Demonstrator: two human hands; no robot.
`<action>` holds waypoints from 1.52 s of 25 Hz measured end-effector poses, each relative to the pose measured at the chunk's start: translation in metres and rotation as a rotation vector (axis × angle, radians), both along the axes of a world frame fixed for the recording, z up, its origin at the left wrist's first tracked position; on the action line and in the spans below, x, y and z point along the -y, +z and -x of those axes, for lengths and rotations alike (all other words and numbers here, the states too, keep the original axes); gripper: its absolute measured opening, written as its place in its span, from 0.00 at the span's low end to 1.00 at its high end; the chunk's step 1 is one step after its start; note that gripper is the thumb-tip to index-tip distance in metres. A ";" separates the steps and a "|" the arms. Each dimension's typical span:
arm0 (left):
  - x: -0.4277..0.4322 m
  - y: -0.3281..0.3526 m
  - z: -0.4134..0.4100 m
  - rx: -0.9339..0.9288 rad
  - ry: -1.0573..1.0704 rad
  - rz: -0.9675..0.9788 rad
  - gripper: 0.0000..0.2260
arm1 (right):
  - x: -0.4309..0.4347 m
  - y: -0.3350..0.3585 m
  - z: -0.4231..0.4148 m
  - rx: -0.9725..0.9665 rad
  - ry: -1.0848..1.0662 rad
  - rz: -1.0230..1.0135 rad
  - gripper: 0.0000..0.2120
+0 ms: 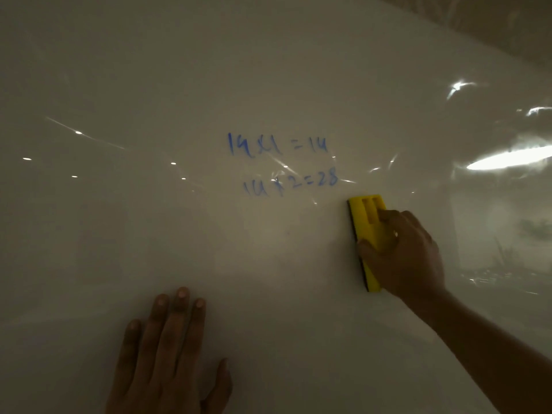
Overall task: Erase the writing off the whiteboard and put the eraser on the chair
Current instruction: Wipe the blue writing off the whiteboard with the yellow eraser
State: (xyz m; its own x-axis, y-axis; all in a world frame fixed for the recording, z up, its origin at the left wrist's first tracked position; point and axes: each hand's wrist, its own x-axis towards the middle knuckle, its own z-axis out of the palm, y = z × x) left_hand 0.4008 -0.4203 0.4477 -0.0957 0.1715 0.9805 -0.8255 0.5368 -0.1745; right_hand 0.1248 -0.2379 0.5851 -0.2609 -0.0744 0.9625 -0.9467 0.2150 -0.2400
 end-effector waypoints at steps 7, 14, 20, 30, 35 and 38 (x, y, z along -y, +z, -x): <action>-0.005 -0.002 -0.001 0.008 0.001 0.007 0.34 | 0.031 -0.045 -0.064 -0.548 0.127 -0.239 0.33; -0.006 -0.003 -0.002 0.026 0.003 -0.014 0.34 | 0.043 -0.032 -0.091 -0.294 0.175 -0.104 0.33; -0.009 -0.003 -0.008 0.044 0.013 -0.029 0.34 | 0.029 -0.024 -0.032 -0.268 -0.035 -0.019 0.23; -0.006 0.001 -0.003 0.011 0.059 -0.003 0.34 | 0.049 0.035 -0.089 -0.251 0.103 0.026 0.29; -0.004 0.002 -0.003 0.003 0.073 -0.008 0.33 | 0.042 0.037 -0.088 -0.249 0.034 -0.011 0.28; -0.006 0.006 -0.005 0.010 0.050 -0.013 0.32 | 0.051 0.044 -0.101 -0.147 0.128 0.074 0.28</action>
